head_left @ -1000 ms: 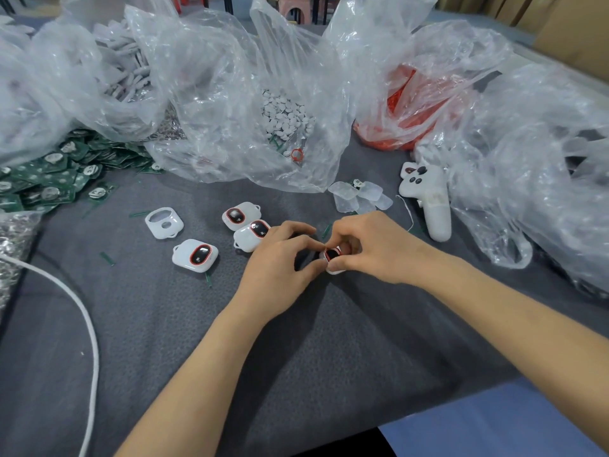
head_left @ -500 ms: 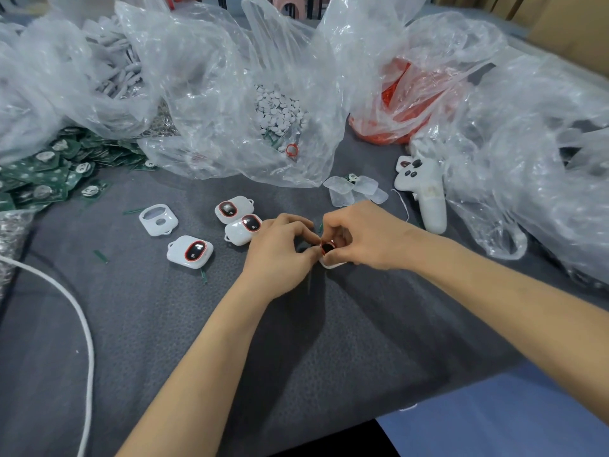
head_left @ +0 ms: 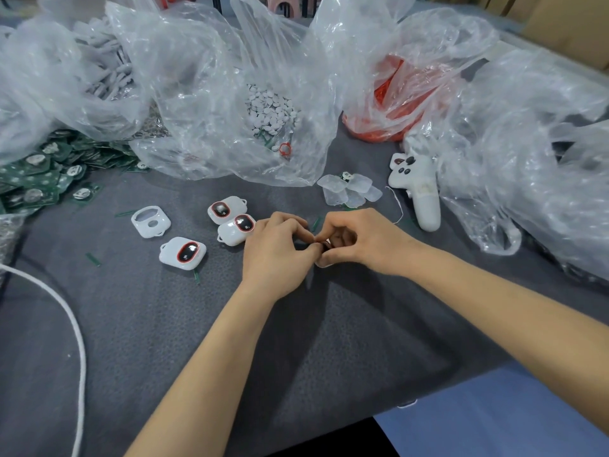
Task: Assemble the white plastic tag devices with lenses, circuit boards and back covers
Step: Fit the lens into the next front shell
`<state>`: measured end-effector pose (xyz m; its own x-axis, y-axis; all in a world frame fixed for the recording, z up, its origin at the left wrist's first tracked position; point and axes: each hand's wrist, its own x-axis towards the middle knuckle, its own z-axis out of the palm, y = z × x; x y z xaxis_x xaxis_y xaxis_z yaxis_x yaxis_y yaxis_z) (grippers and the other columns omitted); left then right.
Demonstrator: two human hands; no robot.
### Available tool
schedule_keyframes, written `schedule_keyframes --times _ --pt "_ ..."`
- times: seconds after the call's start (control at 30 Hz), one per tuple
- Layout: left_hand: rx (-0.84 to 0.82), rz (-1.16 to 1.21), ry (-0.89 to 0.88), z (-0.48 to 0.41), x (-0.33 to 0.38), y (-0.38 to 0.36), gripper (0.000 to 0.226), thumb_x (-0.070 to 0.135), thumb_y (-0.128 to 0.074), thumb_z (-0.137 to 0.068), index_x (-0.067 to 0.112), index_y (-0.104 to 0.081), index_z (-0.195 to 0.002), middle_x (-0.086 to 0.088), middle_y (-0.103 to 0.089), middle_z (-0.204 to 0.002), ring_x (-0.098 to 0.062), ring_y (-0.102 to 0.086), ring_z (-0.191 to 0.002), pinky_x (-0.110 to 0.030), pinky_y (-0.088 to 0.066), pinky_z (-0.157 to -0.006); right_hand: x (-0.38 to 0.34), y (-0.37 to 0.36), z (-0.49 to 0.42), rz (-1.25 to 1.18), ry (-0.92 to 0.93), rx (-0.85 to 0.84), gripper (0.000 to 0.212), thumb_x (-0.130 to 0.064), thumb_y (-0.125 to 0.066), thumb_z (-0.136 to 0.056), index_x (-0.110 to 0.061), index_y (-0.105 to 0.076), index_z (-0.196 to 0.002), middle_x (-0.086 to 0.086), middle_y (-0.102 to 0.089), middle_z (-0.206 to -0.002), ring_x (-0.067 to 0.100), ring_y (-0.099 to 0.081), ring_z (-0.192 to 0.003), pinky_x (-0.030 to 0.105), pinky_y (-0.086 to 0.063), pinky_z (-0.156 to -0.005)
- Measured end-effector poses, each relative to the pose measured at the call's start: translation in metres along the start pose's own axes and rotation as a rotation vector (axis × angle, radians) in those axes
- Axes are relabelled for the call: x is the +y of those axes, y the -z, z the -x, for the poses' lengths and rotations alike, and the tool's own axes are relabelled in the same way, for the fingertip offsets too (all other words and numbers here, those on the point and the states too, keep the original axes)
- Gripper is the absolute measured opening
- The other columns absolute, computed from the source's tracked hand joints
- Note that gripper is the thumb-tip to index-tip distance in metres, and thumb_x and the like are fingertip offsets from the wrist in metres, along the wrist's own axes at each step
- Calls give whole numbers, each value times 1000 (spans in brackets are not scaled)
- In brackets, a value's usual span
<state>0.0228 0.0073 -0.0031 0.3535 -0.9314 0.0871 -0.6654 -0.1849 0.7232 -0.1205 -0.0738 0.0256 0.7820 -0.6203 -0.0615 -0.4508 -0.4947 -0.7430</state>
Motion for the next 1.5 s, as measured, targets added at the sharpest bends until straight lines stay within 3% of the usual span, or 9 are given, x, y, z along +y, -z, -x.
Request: schedule_keyframes --times 0.17,0.27,0.33,0.47,0.6,0.7,0.93,1.2,1.5 --pt "19 -3 23 -1 2 -2 27 23 -72 -72 38 -53 -61 20 -52 -97 -14 -47 -110 -24 -30 -90 11 -3 1 -115 -1 29 20 -18 -84 -70 -14 -70 -85 -17 -51 -55 1 -39 -54 13 -31 -54" --pt "30 10 0 2 1 -3 19 22 -73 -75 32 -59 -66 18 -53 -98 -13 -48 -108 -25 -32 -91 16 3 4 -272 -25 -19 13 -8 -73 -82 -15 -73 -92 4 -70 -76 7 -53 -68 17 -42 -59" --pt "53 6 -19 5 0 -4 9 21 -72 -77 25 -65 -76 15 -57 -101 -14 -49 -108 -26 -34 -91 16 6 4 -309 -27 -32 14 -4 -68 -85 -15 -73 -92 15 -72 -88 7 -57 -73 16 -46 -60" --pt "91 8 -104 13 0 -3 9 18 -69 -80 20 -66 -88 7 -64 -98 -17 -55 -101 -35 -41 -91 11 8 -1 -308 -63 -63 8 -1 -69 -84 -7 -71 -89 13 -69 -85 4 -58 -69 16 -48 -59" --pt "64 4 -166 20 0 1 11 26 -70 -81 23 -67 -92 9 -65 -98 -16 -56 -101 -42 -42 -93 7 11 -6 -303 -125 -101 11 4 -68 -83 -7 -67 -82 15 -69 -86 5 -59 -65 16 -49 -57" --pt "50 -45 -177 22 1 1 25 38 -74 -77 22 -66 -95 9 -64 -99 -15 -54 -103 -41 -41 -92 2 15 -11 -275 -194 -136 12 4 -70 -81 -7 -66 -81 11 -67 -79 8 -60 -64 16 -50 -56" --pt "73 -98 -161 24 6 0 25 38 -73 -78 20 -62 -93 8 -62 -97 -17 -51 -103 -39 -39 -90 -13 26 -26 -194 -358 -304 13 4 -68 -83 -6 -60 -79 15 -61 -82 19 -60 -71 20 -57 -60" --pt "66 -122 -130 24 7 0 25 36 -72 -78 18 -62 -92 6 -62 -97 -19 -52 -103 -40 -40 -90 -22 24 -40 -35 -442 -345 21 9 -66 -82 -5 -57 -70 8 -56 -62 13 -54 -53 26 -59 -60" --pt "91 -213 -173 31 9 -2 23 35 -67 -84 17 -63 -96 6 -60 -115 -23 -52 -107 -41 -43 -89 -26 21 -51 57 -485 -400 20 11 -63 -83 -5 -53 -77 12 -56 -72 18 -54 -62 33 -59 -68"
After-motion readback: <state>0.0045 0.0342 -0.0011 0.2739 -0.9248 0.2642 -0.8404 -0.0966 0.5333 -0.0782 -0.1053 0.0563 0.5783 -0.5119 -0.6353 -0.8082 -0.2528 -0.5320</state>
